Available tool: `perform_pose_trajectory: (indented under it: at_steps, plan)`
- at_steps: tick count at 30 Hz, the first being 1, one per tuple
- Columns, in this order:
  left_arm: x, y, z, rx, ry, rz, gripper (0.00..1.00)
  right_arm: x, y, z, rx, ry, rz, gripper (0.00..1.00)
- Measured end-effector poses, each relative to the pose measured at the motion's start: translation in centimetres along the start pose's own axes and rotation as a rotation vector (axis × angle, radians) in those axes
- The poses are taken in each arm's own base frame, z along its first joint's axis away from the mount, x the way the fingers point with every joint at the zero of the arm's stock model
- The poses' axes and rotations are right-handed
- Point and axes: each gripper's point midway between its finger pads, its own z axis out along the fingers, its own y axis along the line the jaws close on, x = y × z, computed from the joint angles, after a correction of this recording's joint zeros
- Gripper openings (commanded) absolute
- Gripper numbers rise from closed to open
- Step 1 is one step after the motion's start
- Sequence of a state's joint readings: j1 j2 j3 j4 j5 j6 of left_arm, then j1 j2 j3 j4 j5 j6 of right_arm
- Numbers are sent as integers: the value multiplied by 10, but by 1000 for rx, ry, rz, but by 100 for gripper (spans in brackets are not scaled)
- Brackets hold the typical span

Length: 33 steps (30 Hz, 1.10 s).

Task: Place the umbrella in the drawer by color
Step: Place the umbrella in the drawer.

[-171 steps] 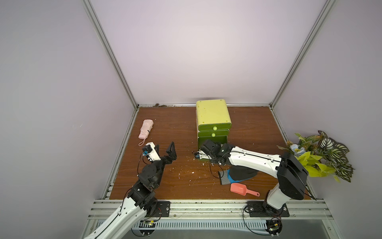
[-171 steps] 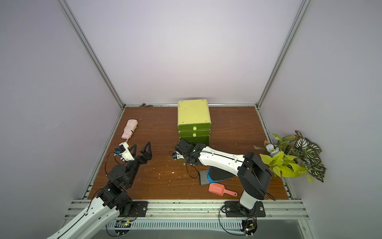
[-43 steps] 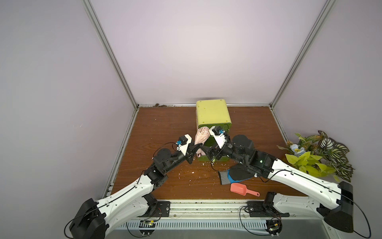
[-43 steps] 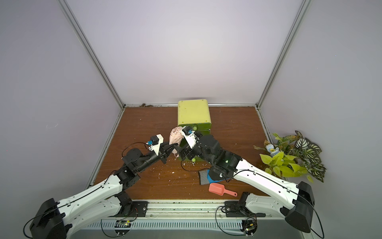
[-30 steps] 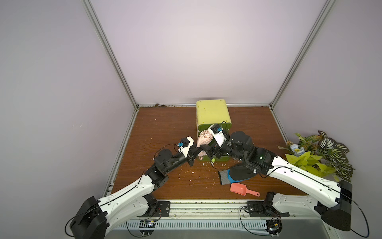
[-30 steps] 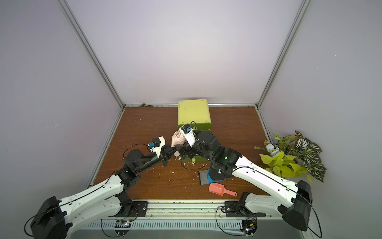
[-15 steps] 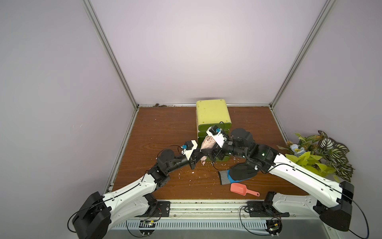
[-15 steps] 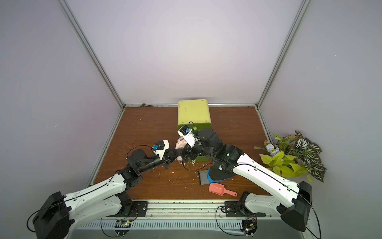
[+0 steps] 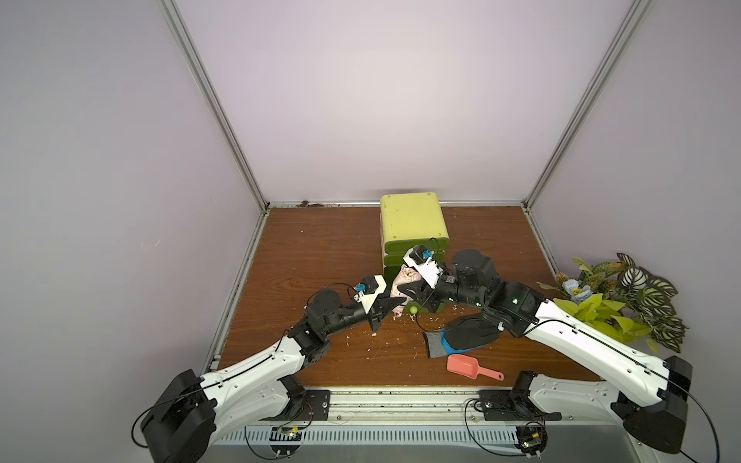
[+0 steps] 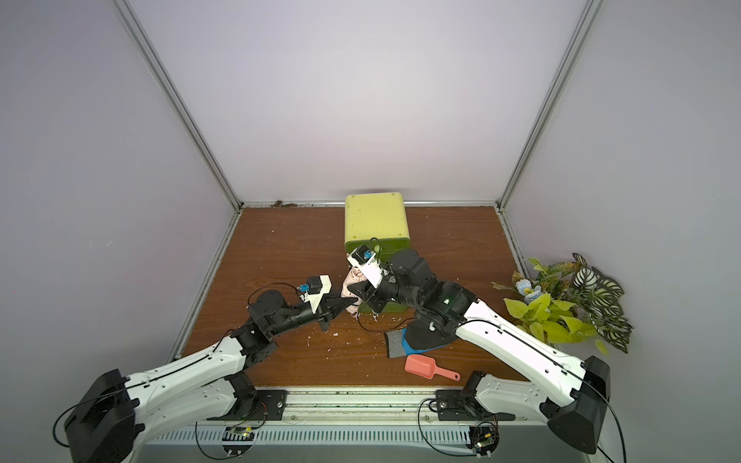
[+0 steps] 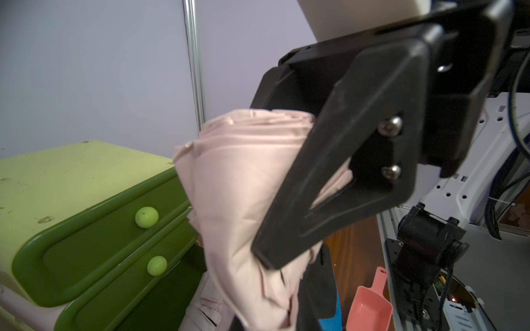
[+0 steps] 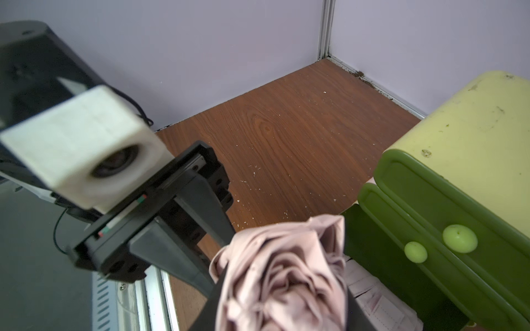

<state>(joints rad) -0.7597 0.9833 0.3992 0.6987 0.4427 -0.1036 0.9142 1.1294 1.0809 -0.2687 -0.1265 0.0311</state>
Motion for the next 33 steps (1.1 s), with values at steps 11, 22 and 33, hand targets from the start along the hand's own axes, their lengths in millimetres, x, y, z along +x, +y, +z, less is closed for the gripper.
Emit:
perform_pose_trajectory:
  at_steps: [11,22,33]
  plan:
    - [-36,52,-33,-373,-106,-25,99,15,-45,-17,267,-98,46,18]
    - [-10,104,-135,-881,-235,-124,99,63,-107,1,470,-250,107,18]
    - [16,112,-142,-947,-197,-145,99,100,-122,45,421,-310,139,19]
